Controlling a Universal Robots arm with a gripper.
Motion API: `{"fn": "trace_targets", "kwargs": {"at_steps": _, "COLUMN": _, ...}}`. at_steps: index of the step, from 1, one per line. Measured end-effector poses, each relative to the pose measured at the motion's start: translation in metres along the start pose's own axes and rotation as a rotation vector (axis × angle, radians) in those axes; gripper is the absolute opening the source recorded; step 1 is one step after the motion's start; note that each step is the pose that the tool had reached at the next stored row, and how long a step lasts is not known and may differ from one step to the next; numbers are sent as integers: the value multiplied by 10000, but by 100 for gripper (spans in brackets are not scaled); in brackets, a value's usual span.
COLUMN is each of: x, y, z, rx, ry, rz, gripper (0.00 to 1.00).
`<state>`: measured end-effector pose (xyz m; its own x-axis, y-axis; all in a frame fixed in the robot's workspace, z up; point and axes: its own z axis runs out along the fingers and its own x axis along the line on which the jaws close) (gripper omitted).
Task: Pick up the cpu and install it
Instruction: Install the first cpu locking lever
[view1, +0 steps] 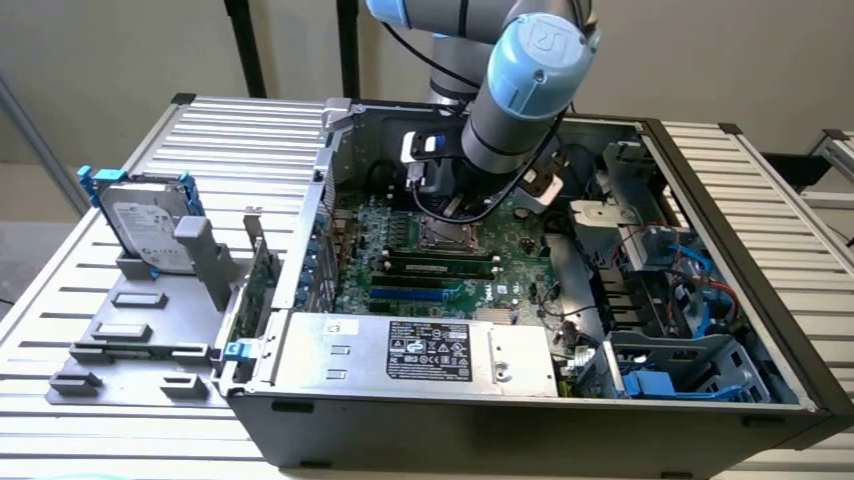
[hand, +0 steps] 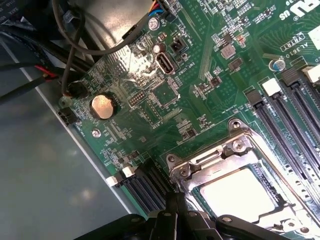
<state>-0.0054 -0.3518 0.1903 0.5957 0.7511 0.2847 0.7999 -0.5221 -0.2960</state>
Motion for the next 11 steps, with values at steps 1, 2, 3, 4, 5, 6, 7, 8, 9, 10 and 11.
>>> {"fn": "trace_targets", "kwargs": {"at_steps": 1, "x": -7, "y": 5, "z": 0, "rx": 4, "ry": 5, "rz": -1, "gripper": 11}}
{"fn": "trace_targets", "kwargs": {"at_steps": 2, "x": -14, "y": 10, "z": -2, "rx": 4, "ry": 2, "rz": 0, "gripper": 11}}
{"fn": "trace_targets", "kwargs": {"at_steps": 3, "x": -18, "y": 13, "z": -1, "rx": 12, "ry": 11, "rz": -2, "gripper": 11}}
{"fn": "trace_targets", "kwargs": {"at_steps": 4, "x": -21, "y": 16, "z": 2, "rx": 20, "ry": 22, "rz": -4, "gripper": 11}}
{"fn": "trace_targets", "kwargs": {"at_steps": 5, "x": -22, "y": 18, "z": 6, "rx": 29, "ry": 36, "rz": -6, "gripper": 11}}
{"fn": "trace_targets", "kwargs": {"at_steps": 6, "x": -23, "y": 20, "z": 11, "rx": 41, "ry": 52, "rz": -10, "gripper": 11}}
{"fn": "trace_targets", "kwargs": {"at_steps": 7, "x": -25, "y": 22, "z": 15, "rx": 55, "ry": 69, "rz": -14, "gripper": 11}}
{"fn": "trace_targets", "kwargs": {"at_steps": 8, "x": -27, "y": 24, "z": 20, "rx": 72, "ry": 91, "rz": -18, "gripper": 11}}
{"fn": "trace_targets", "kwargs": {"at_steps": 9, "x": -28, "y": 25, "z": 24, "rx": 88, "ry": 111, "rz": -23, "gripper": 11}}
{"fn": "trace_targets", "kwargs": {"at_steps": 10, "x": -30, "y": 26, "z": 25, "rx": 106, "ry": 130, "rz": -28, "gripper": 11}}
{"fn": "trace_targets", "kwargs": {"at_steps": 11, "x": -30, "y": 27, "z": 26, "rx": 136, "ry": 168, "rz": -35, "gripper": 11}}
